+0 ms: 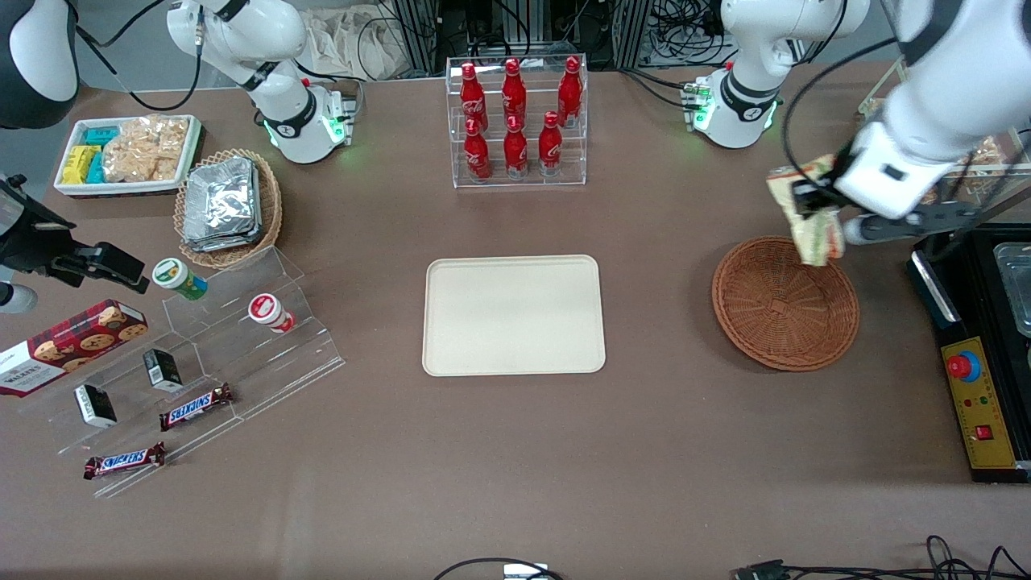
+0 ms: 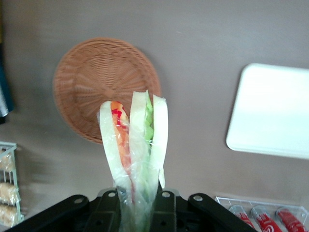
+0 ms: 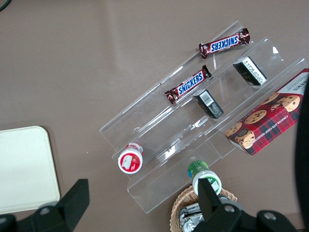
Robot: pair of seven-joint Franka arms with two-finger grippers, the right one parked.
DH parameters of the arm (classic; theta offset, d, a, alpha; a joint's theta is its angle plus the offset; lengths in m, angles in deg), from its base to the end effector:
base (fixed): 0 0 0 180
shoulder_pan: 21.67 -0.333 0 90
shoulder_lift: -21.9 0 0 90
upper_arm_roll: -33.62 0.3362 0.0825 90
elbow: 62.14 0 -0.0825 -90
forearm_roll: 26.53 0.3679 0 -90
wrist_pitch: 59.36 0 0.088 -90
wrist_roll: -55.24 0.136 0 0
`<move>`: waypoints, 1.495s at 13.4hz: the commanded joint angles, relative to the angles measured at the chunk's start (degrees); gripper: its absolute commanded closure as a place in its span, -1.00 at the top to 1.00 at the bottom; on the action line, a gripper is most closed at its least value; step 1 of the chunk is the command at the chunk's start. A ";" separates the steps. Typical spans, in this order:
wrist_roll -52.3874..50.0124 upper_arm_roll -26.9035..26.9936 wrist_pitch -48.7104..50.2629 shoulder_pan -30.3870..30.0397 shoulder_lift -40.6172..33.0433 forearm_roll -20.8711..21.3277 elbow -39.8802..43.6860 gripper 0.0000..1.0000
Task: Place sandwich from basket to tray
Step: 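Lift the sandwich out of the basket with the left gripper, then carry the sandwich over the cream tray and lower it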
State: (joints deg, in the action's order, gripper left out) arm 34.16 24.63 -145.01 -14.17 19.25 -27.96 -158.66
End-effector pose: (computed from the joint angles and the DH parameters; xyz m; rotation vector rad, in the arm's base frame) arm 0.4849 -0.1490 0.5827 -3.1017 -0.1252 0.2209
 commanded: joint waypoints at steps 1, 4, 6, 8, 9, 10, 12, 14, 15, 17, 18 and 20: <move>-7.97 -11.17 0.75 -0.03 6.75 0.81 7.01 -1.00; -25.19 -22.51 -1.35 0.06 16.68 3.16 13.62 -0.95; -30.58 -26.50 -5.39 0.06 20.21 7.12 13.11 -0.96; -30.08 -26.69 -9.77 0.06 22.50 7.67 9.44 -0.96; -29.73 -26.69 -12.85 0.06 23.64 7.84 7.41 -0.96; -29.72 -26.69 -15.40 0.06 24.87 9.32 5.83 -0.96; -29.81 -27.47 -19.80 0.15 29.43 14.50 3.88 -0.95; -30.33 -27.92 -24.63 0.50 34.18 18.19 2.48 -0.96; -30.69 -27.83 -27.00 1.80 35.42 19.96 1.51 -0.96; -31.74 -27.74 -31.75 2.17 38.40 21.81 0.45 -0.96; -32.61 -27.74 -33.51 2.34 39.81 23.30 0.28 -0.96; -33.06 -27.65 -35.63 2.87 41.84 26.64 -0.08 -0.96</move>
State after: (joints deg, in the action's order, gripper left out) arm 2.61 -2.39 -178.98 -11.27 59.86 -4.31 -158.63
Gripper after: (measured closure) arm 0.841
